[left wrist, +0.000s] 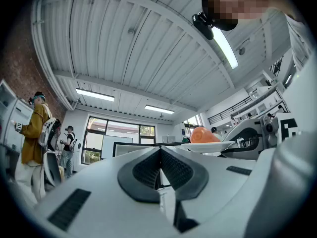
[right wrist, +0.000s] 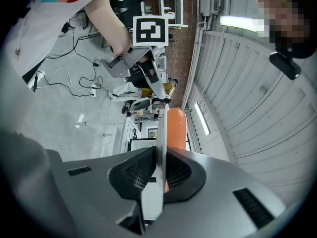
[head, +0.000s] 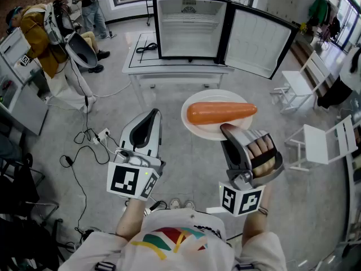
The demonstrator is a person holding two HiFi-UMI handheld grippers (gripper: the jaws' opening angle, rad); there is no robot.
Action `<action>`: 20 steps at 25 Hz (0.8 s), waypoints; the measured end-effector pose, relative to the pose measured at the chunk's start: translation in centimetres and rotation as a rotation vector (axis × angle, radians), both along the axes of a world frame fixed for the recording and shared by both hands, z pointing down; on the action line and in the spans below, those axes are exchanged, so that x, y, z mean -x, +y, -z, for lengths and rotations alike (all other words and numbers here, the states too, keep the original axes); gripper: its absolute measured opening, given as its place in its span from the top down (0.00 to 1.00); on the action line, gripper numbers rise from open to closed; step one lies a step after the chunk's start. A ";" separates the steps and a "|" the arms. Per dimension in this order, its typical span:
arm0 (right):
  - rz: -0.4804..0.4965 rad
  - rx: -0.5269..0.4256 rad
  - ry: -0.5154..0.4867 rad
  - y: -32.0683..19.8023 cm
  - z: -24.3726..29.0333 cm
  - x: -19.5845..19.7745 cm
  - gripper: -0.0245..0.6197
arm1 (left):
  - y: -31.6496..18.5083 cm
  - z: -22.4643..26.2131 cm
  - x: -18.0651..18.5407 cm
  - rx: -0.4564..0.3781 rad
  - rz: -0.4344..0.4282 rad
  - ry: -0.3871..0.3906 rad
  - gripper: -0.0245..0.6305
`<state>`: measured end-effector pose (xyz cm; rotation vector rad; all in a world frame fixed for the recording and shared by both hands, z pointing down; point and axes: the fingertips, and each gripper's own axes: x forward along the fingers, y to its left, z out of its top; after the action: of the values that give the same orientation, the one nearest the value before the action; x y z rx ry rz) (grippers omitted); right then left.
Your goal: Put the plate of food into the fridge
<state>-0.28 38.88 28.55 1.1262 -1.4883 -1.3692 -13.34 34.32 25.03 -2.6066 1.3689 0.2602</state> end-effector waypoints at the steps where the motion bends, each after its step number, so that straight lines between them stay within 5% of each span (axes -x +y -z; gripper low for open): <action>1: 0.002 -0.004 -0.001 0.1 0.1 0.0 0.91 | 0.0 -0.1 -0.1 0.003 -0.004 0.000 0.95; 20: 0.045 0.026 0.025 0.4 -0.4 -0.2 0.91 | 0.1 -1.0 -1.0 0.016 0.008 -0.013 0.95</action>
<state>-0.08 39.24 28.92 1.0618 -1.5174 -1.3858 -12.30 34.45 25.99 -2.6099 1.3829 0.2320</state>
